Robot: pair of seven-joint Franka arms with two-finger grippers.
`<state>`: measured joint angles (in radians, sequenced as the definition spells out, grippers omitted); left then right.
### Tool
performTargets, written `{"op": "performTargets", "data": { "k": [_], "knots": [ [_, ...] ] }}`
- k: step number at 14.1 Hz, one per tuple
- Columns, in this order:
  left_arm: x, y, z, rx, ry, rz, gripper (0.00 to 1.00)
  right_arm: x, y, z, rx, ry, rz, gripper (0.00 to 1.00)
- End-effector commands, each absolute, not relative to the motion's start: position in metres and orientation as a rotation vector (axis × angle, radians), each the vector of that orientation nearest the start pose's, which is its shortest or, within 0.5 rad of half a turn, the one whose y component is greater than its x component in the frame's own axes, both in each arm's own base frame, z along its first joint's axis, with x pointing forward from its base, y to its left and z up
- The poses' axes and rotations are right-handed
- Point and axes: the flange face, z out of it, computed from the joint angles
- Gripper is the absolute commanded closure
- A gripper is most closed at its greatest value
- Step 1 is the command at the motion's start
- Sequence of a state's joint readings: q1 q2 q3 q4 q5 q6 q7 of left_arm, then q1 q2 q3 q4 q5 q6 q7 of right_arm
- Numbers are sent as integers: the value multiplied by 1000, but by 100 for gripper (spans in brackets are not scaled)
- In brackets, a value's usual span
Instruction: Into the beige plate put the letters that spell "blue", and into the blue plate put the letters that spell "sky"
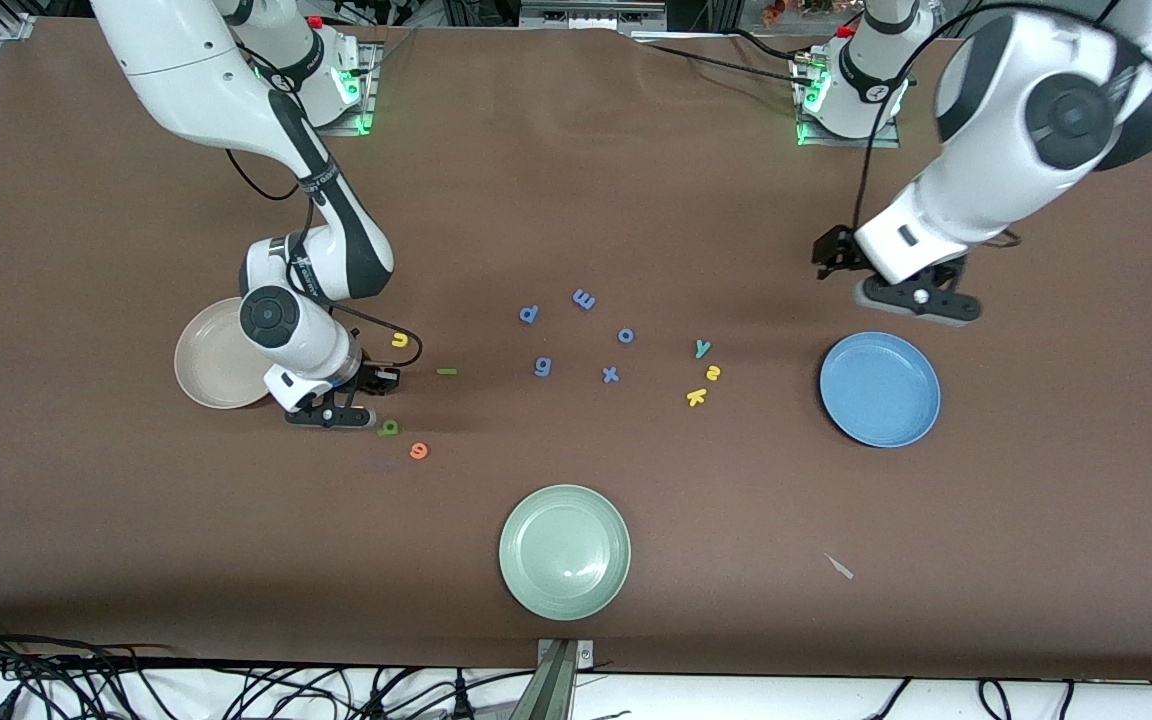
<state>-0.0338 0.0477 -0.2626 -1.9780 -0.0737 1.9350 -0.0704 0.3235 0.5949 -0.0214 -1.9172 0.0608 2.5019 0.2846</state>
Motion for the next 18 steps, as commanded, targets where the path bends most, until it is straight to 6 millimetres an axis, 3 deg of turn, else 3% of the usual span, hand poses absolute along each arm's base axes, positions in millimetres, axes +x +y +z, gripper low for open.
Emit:
{"op": "performTargets", "data": {
  "k": [1,6,7,9,11,13,15,18],
  "knots": [
    [530,-192,383,-3186,381,243,0,596,187,185,-3108,33,18,98],
    [532,-205,310,-3148,428,446,0,599,184,197,-3109,25,26,99],
    [532,-210,304,-3149,417,456,0,602,186,201,-3105,28,11,90],
    [529,-235,275,-3156,439,442,0,612,195,214,-3093,55,-34,39],
    [525,-264,241,-3174,375,384,0,619,197,220,-3084,116,-60,18],
    [521,-286,213,-3177,373,327,0,626,200,221,-3079,132,-79,16],
    [530,-286,197,-3173,370,294,0,638,204,220,-3070,165,-100,16],
    [526,-297,176,-3166,395,287,1,658,209,216,-3031,232,-90,16]
  ]
}}
